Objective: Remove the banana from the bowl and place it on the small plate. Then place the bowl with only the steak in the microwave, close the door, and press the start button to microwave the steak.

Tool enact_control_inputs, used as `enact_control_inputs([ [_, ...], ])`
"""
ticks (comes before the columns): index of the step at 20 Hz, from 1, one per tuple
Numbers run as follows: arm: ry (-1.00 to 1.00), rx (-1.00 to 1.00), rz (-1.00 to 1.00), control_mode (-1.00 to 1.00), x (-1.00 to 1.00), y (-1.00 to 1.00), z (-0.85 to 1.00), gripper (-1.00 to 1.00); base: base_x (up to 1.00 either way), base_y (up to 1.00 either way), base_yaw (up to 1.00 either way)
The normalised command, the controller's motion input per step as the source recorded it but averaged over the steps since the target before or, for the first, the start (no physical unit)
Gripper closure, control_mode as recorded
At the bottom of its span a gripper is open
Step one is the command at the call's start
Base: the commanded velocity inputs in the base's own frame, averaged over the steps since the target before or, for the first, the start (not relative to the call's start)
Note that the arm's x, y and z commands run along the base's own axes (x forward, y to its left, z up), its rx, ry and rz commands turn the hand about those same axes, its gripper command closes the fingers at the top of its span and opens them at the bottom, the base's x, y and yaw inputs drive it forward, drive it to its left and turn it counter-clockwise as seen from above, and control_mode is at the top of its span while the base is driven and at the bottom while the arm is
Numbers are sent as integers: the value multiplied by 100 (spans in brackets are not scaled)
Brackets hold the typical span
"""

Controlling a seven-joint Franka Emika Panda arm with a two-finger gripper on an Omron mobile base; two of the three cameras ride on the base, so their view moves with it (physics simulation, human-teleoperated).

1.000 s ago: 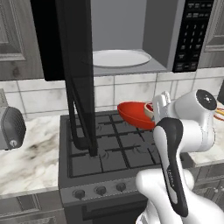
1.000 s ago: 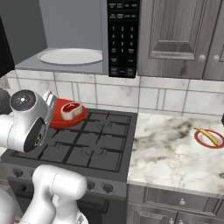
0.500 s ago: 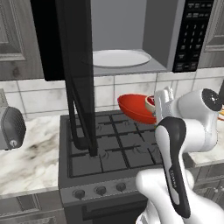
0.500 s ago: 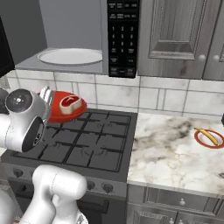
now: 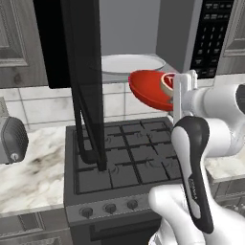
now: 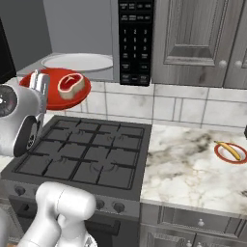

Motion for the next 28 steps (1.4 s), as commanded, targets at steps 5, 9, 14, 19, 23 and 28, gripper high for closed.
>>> enact_control_inputs([
  [5,-23,0,0,-100,0,1,48,100,0,0,0],
  [9,-5,0,0,-100,26,0,24,100,0,0,0],
  [14,-1,-3,0,-100,61,0,36,100,0,0,0],
  [19,5,-9,0,-100,77,9,35,100,0,0,0],
  [23,15,-5,0,-100,74,9,4,100,0,0,0],
  [28,16,0,0,-100,77,2,-1,100,0,0,0],
])
